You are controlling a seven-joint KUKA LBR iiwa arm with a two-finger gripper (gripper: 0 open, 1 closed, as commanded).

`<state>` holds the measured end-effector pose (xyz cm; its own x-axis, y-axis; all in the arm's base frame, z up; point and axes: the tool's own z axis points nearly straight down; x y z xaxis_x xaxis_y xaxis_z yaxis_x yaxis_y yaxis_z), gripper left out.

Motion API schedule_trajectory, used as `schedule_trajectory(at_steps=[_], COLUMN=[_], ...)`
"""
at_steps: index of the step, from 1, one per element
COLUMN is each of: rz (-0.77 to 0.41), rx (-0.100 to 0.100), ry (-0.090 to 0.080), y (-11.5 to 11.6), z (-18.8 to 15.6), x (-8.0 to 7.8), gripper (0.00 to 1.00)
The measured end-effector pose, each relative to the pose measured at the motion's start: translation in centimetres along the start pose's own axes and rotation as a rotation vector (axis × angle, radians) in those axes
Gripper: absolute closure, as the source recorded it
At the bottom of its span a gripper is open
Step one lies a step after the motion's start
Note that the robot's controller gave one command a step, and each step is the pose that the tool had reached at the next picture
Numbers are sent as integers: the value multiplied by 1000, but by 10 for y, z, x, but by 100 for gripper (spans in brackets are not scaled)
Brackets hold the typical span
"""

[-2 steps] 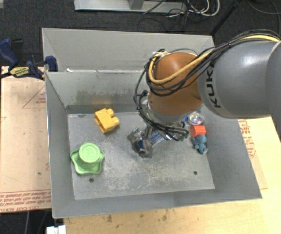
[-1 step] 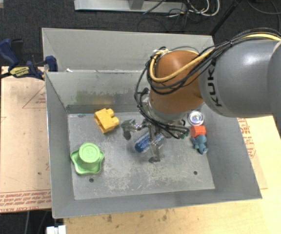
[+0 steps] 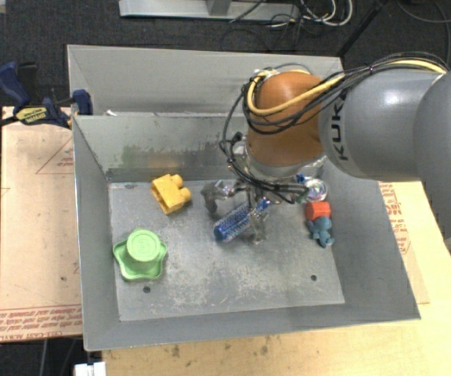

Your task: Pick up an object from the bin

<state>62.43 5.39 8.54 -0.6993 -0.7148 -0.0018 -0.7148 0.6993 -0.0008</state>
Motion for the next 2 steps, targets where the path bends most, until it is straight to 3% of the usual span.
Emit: schedule_trajectory(at_steps=[1,2], rz=[0,1], rx=[-3,3], ry=[1,-7], y=[1,29], z=[-1,-117], x=[0,-5], gripper=[100,100])
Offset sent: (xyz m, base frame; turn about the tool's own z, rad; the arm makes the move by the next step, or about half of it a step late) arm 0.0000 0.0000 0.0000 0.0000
